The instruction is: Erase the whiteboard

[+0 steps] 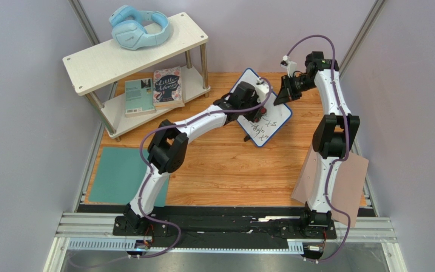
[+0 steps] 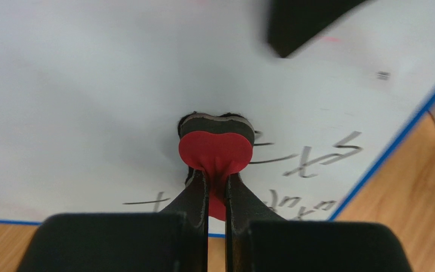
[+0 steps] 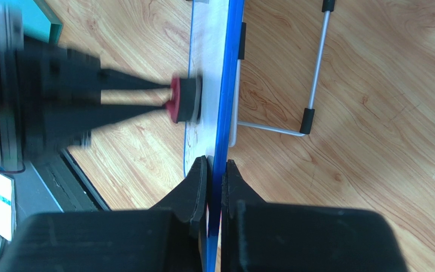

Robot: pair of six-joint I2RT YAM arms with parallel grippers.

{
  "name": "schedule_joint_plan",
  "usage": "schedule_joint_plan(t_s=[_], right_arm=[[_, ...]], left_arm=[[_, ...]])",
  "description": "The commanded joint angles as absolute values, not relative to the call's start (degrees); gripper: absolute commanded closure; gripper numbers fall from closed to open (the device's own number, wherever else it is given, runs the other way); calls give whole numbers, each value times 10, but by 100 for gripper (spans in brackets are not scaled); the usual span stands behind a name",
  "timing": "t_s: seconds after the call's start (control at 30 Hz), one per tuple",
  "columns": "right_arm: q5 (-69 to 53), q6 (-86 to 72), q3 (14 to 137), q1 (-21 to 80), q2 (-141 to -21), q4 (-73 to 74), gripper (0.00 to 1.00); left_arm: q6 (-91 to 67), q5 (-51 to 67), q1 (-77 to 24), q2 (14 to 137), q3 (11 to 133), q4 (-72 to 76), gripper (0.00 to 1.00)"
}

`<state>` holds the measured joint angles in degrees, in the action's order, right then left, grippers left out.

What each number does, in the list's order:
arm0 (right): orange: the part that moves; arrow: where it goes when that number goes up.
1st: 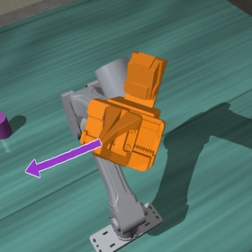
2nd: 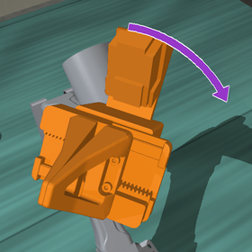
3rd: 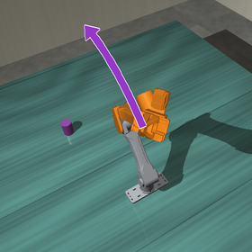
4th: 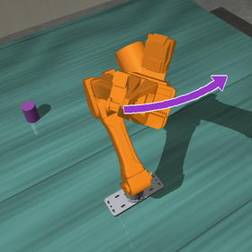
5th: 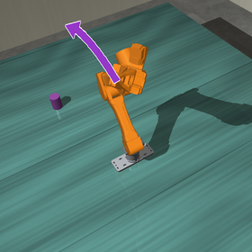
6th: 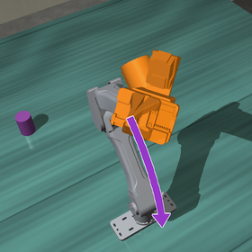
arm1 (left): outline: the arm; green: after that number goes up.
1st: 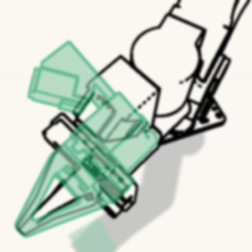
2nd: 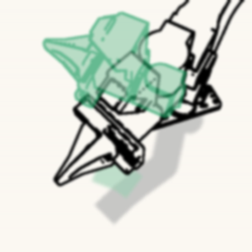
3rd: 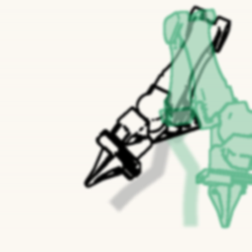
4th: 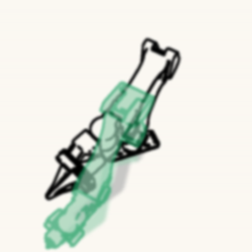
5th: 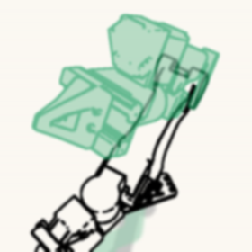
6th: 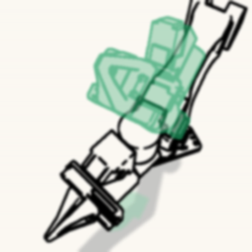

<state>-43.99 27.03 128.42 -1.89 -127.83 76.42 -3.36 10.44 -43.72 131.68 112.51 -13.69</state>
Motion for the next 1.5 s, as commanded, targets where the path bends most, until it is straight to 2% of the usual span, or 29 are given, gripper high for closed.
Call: schedule_joint_plan(t_s=[0.0, 0.37, 0.53, 0.9, 1.07, 1.2, 1.47], right_arm=[[-439, 361, 1267, 33, -1288, 817, 100], [-439, 360, 1266, 33, -1288, 814, 100], [-435, 359, 1265, 34, -1288, 813, 100], [-430, 356, 1268, 33, -1290, 811, 100], [-432, 355, 1269, 33, -1292, 809, 100], [-432, 355, 1268, 33, -1293, 810, 100], [-432, 361, 1265, 34, -1291, 810, 100]], left_arm=[[25, 239, -551, 1334, 1090, -105, 100], [4, 175, -570, 1345, 1085, -99, 100], [9, 164, -566, 1284, 1009, -34, 100], [69, 283, -566, 1123, 874, 22, 100], [37, 174, -549, 1094, 832, 39, 100], [-40, 93, -482, 1116, 838, 49, 100], [-151, 9, -392, 1159, 865, 84, 100]])
